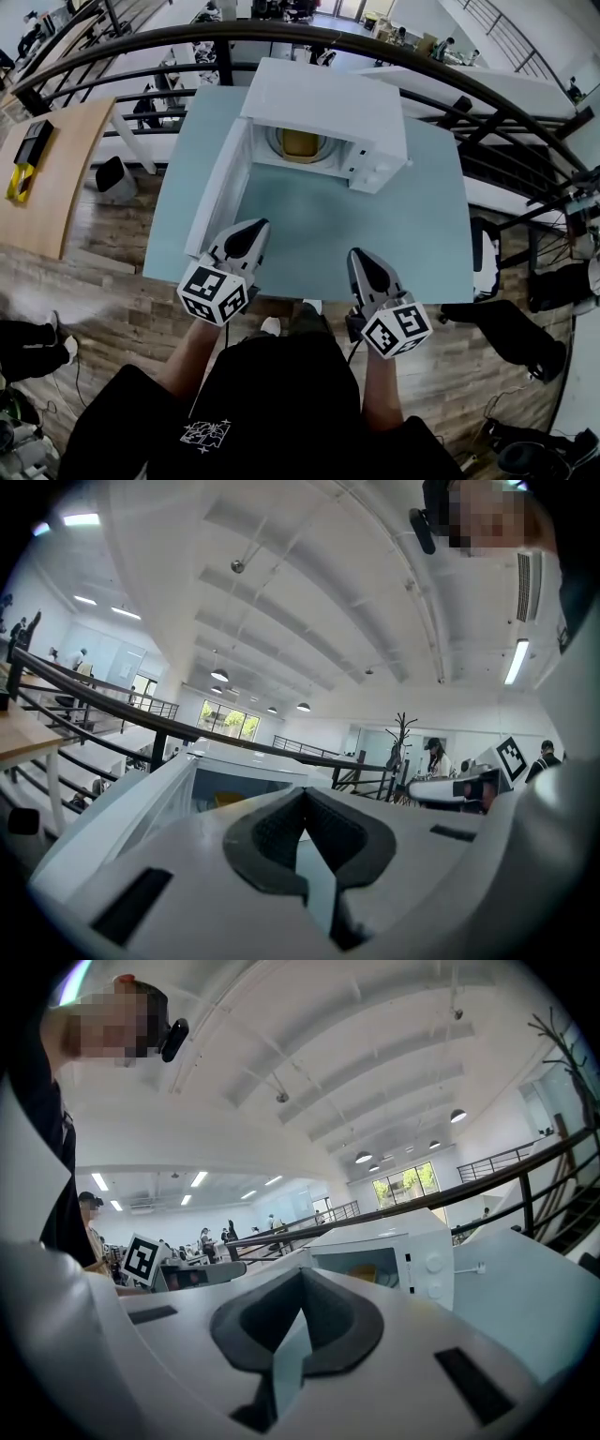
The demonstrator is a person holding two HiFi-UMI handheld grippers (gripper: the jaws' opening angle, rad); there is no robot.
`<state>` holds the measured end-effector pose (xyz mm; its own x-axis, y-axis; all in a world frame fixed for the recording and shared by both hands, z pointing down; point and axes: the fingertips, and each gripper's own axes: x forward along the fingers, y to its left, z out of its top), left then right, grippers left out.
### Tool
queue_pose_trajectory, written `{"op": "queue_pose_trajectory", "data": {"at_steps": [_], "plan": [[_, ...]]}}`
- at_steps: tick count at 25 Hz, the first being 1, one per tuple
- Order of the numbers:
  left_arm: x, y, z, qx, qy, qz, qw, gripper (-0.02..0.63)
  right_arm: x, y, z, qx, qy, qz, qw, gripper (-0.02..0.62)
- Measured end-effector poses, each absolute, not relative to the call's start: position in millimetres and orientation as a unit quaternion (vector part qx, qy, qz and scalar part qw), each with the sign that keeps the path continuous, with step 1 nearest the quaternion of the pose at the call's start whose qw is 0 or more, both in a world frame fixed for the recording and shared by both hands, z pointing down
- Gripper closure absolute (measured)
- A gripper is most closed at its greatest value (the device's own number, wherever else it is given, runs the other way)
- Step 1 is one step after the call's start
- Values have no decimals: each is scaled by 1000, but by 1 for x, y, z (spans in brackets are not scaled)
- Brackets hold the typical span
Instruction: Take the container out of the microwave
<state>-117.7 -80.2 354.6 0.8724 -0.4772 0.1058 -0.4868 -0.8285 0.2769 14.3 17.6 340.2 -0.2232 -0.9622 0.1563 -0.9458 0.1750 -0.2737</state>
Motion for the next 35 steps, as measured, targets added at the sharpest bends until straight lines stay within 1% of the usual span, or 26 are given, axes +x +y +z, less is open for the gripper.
{"op": "queue_pose_trajectory", "data": {"at_steps": [6,10,18,23,31,35], "plan": [[-108,-87,358,952,-269,13,146,598,22,-1,348,-602,781,-164,27,591],[-91,-92,358,952,-272,5,143,598,30,-22,352,-581,798,-159,8,591],[-63,-119,369,947,-292,32,128,598,44,-68,358,-553,818,-160,-4,591],[-51,-142,385,938,-318,55,125,598,53,-96,368,-540,826,-158,-30,591],[-25,-172,412,928,-339,81,129,598,71,-129,387,-522,836,-165,-41,591],[-15,-184,426,922,-344,76,162,598,78,-137,399,-516,837,-179,-42,590]]}}
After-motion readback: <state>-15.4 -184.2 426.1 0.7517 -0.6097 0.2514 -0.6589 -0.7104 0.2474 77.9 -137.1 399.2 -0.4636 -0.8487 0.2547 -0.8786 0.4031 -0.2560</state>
